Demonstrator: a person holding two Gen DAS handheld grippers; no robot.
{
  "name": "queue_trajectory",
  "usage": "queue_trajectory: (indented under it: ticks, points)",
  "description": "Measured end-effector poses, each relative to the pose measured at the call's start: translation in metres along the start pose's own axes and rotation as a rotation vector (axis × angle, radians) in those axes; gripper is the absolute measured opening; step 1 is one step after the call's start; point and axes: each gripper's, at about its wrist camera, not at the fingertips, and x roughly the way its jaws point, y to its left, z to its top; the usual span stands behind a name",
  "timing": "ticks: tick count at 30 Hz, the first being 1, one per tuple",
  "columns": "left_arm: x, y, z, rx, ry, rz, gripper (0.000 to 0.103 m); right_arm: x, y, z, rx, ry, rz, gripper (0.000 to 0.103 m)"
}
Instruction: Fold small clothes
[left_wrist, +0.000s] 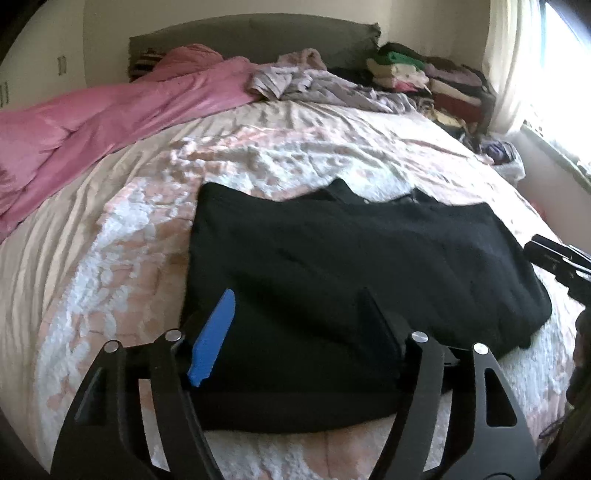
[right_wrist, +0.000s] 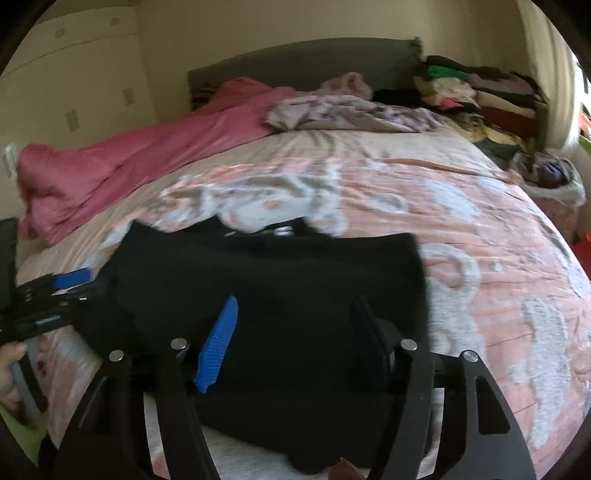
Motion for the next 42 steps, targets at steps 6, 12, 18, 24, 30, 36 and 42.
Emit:
queue_trajectory:
  ticks: [6, 12, 18, 24, 30, 36, 42]
  points:
    - [0.015, 0.000, -0.015, 0.000, 0.086, 0.001, 0.065, 0.011, 0.026, -0.021, -0.032, 0.063, -0.001, 0.071]
    - [0.018, 0.006, -0.028, -0.021, 0.100, -0.023, 0.065, 0.034, 0.011, -0.041, 0.049, 0.163, -0.064, 0.071]
    - [0.016, 0.006, -0.032, -0.020, 0.103, -0.019, 0.065, 0.031, 0.012, -0.047, 0.057, 0.151, -0.083, 0.071]
    - [0.014, 0.005, -0.033, -0.020, 0.106, -0.016, 0.065, 0.026, 0.008, -0.053, 0.079, 0.151, -0.093, 0.071]
    - [0.007, 0.005, -0.035, -0.027, 0.100, -0.017, 0.065, 0.019, 0.008, -0.059, 0.101, 0.158, -0.101, 0.071]
    - [-0.009, 0.006, -0.036, -0.040, 0.083, -0.029, 0.065, 0.004, 0.008, -0.059, 0.143, 0.146, -0.074, 0.074]
    - [-0.028, 0.007, -0.033, -0.044, 0.055, -0.035, 0.067, -0.012, 0.011, -0.057, 0.150, 0.116, -0.057, 0.085]
